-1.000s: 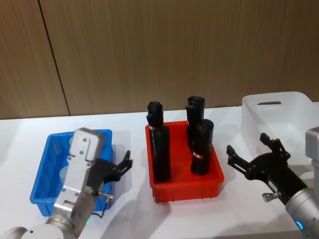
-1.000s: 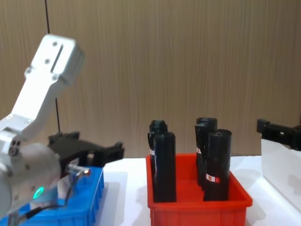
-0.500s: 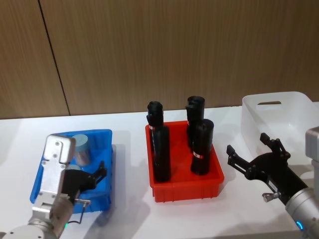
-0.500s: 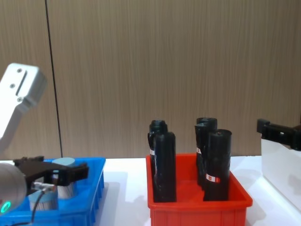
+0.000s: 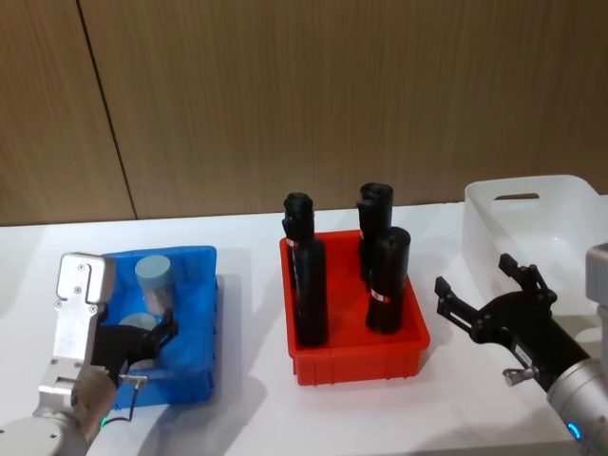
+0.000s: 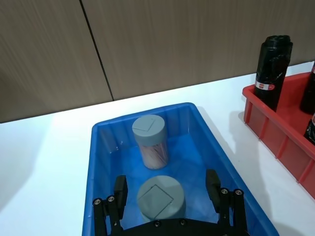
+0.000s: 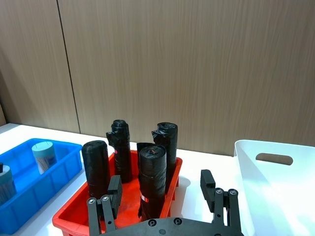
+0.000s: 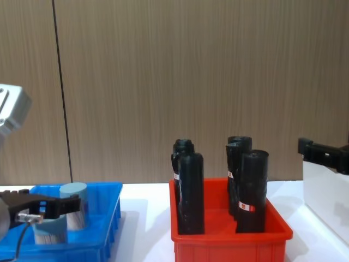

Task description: Pick the cotton swabs from the blue box and place them into the white box.

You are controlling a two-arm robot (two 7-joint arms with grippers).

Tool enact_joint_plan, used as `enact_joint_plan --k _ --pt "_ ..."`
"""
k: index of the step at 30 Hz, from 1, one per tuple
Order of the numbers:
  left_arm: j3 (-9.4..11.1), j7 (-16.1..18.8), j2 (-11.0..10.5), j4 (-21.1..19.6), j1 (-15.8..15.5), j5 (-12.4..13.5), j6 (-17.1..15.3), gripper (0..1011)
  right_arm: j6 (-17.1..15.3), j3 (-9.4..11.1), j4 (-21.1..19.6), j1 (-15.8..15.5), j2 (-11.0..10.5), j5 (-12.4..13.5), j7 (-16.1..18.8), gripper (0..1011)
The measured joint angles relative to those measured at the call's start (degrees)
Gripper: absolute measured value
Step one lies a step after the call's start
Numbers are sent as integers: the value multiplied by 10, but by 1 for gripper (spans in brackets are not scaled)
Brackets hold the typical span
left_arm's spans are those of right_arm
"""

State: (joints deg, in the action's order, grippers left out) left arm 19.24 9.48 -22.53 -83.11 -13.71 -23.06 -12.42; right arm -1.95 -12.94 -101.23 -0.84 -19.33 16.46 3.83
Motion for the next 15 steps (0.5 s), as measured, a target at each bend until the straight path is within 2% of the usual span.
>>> enact_joint_plan --k 15 --pt "-17 -16 -5 20 0 -30 7 1004 0 0 0 0 0 0 0 1002"
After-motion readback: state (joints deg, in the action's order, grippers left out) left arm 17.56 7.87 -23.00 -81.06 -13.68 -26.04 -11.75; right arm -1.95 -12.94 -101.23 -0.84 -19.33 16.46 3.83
